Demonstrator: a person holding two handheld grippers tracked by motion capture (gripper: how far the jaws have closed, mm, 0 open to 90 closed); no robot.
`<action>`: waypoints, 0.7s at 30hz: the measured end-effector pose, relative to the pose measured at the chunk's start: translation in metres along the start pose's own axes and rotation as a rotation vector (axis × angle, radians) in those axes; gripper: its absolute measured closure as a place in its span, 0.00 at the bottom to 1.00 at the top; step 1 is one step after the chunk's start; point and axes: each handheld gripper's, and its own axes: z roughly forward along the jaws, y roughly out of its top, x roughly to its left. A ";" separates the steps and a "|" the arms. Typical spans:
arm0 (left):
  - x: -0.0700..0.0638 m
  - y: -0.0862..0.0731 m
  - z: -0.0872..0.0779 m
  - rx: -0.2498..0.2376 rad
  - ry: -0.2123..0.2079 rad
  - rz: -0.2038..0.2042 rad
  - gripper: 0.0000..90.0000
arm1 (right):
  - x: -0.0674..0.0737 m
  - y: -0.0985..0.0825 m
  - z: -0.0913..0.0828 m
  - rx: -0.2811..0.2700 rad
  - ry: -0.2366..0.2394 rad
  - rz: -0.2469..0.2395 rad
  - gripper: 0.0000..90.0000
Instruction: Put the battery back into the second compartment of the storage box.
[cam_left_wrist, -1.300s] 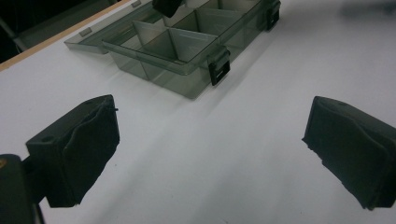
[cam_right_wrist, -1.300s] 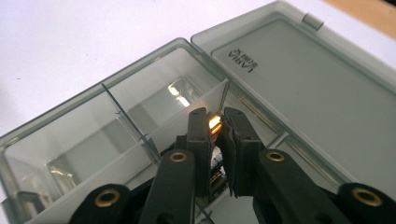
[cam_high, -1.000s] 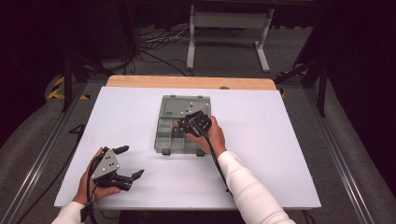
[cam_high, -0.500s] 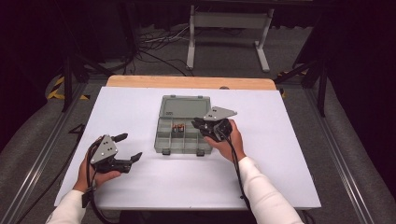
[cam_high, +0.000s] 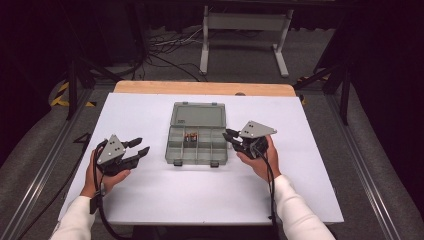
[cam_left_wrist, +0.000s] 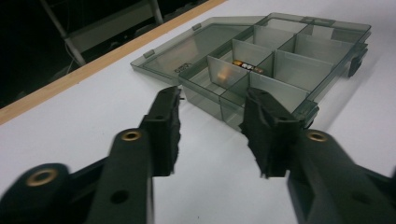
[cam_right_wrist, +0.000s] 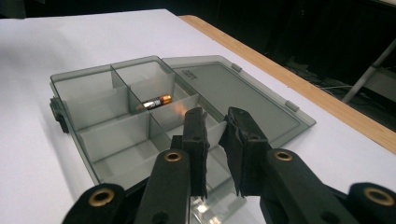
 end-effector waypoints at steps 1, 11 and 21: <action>0.001 0.000 0.001 0.003 0.002 0.006 0.72 | -0.001 -0.002 -0.002 0.000 -0.002 -0.002 0.87; 0.004 0.008 0.020 0.030 0.036 0.040 0.98 | -0.016 -0.022 -0.020 0.008 -0.074 0.009 0.79; 0.015 0.007 0.035 0.047 0.033 0.027 0.99 | -0.034 -0.034 -0.022 0.012 -0.131 0.061 0.65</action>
